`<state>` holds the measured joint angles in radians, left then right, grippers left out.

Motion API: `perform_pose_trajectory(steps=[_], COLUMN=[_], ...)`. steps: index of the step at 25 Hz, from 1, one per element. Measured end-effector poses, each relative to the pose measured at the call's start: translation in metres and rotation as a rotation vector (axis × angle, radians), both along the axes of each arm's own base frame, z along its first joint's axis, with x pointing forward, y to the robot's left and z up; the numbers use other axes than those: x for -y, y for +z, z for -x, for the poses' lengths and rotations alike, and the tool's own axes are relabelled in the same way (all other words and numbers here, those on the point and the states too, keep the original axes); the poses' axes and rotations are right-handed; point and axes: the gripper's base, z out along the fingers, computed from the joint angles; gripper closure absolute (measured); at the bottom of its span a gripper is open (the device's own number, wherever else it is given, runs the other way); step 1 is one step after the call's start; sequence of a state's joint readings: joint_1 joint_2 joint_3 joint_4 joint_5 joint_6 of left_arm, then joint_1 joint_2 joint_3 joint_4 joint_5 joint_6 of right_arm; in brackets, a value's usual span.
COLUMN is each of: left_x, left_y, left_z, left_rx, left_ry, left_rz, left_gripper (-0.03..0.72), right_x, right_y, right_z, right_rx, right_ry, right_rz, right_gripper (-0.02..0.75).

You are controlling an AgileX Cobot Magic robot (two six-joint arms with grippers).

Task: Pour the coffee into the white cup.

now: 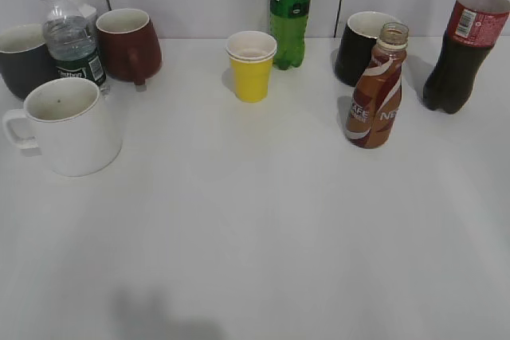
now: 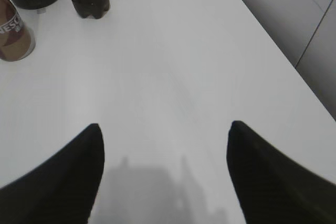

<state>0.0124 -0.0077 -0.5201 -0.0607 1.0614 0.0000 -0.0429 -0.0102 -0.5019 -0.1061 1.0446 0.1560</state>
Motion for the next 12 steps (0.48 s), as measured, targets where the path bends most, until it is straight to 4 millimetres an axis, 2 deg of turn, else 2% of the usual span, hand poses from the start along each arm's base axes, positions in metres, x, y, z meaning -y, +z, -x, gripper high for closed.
perform_pose_trajectory(steps=[12], left_x=[0.0000], left_y=[0.0000], left_z=[-0.0002], left_rx=[-0.001], left_ry=[0.000], left_rz=[0.000], left_gripper=[0.449], right_x=[0.0000], right_y=[0.0000], right_z=[0.0000], right_rx=[0.000], right_ry=[0.000], right_rz=[0.000], right_gripper=[0.168])
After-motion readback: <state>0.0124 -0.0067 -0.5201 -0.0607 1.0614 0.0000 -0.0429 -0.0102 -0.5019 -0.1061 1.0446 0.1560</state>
